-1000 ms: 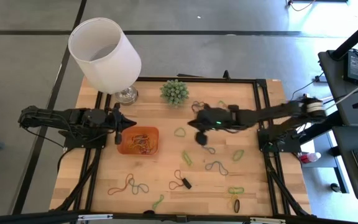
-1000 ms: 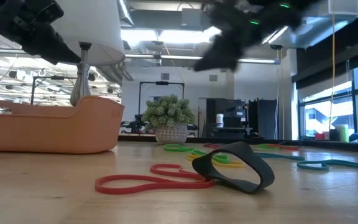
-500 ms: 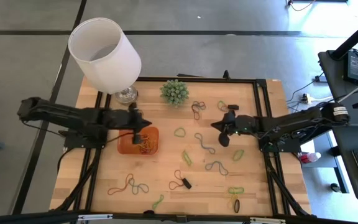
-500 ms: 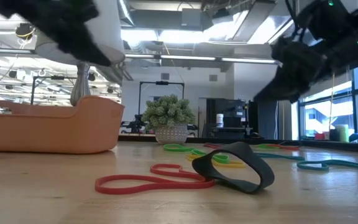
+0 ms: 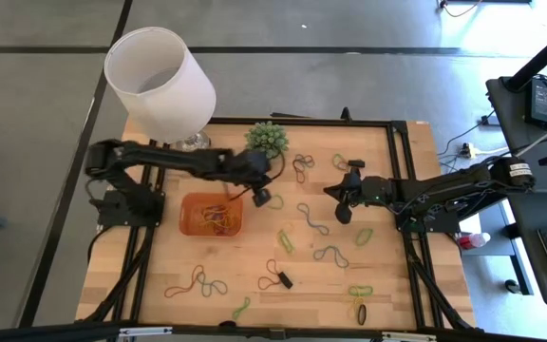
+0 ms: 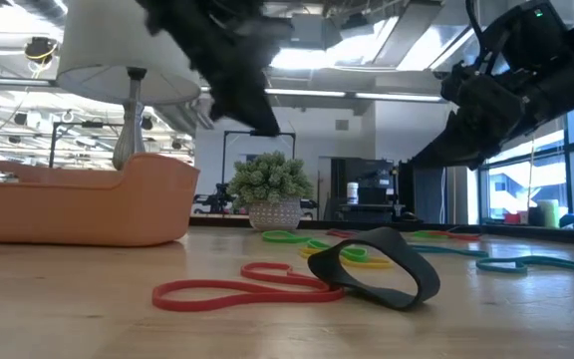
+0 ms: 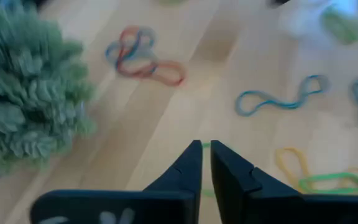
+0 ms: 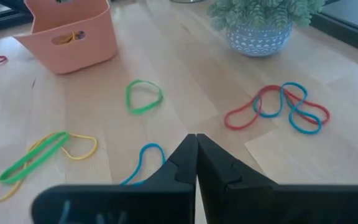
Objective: Pick and place rubber bands into bin
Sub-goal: Put the green rubber band into the orange bin
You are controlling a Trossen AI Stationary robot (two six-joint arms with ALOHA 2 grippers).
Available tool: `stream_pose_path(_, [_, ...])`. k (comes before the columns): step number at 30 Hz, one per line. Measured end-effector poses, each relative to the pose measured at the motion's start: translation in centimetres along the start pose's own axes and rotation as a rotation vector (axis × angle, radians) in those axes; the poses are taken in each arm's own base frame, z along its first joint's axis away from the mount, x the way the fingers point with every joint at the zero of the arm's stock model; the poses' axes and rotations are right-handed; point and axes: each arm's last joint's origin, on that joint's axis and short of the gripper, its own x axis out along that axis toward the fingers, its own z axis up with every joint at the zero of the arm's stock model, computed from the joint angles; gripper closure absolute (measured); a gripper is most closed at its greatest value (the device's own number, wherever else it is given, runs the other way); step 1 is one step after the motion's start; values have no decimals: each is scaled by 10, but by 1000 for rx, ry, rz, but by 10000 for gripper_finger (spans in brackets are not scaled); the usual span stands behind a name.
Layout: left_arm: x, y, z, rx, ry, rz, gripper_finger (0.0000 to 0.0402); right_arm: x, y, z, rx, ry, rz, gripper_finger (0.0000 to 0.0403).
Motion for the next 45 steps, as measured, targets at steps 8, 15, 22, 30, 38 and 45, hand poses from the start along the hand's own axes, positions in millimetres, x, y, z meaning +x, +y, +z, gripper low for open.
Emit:
stream_pose_path(8, [63, 5, -1, -41, 223, 50, 312, 0, 0, 0, -9, 0, 0, 392])
stream_pose_path(15, [88, 4, -12, -4, 288, 65, 310, 0, 0, 0, -15, -1, 0, 392])
stream_pose_path(22, [95, -3, -18, 41, 299, 60, 315, 0, 0, 1, -20, -6, 2, 392])
stream_pose_path(30, [102, -13, -25, 152, 293, 95, 315, 0, 1, 3, -17, -28, 8, 392])
stream_pose_path(38, [116, -14, -35, 167, 322, 119, 315, 0, 1, 5, -17, -50, 14, 392])
stream_pose_path(45, [114, -17, -36, 178, 331, 105, 349, 0, 1, 5, -28, -49, 14, 392])
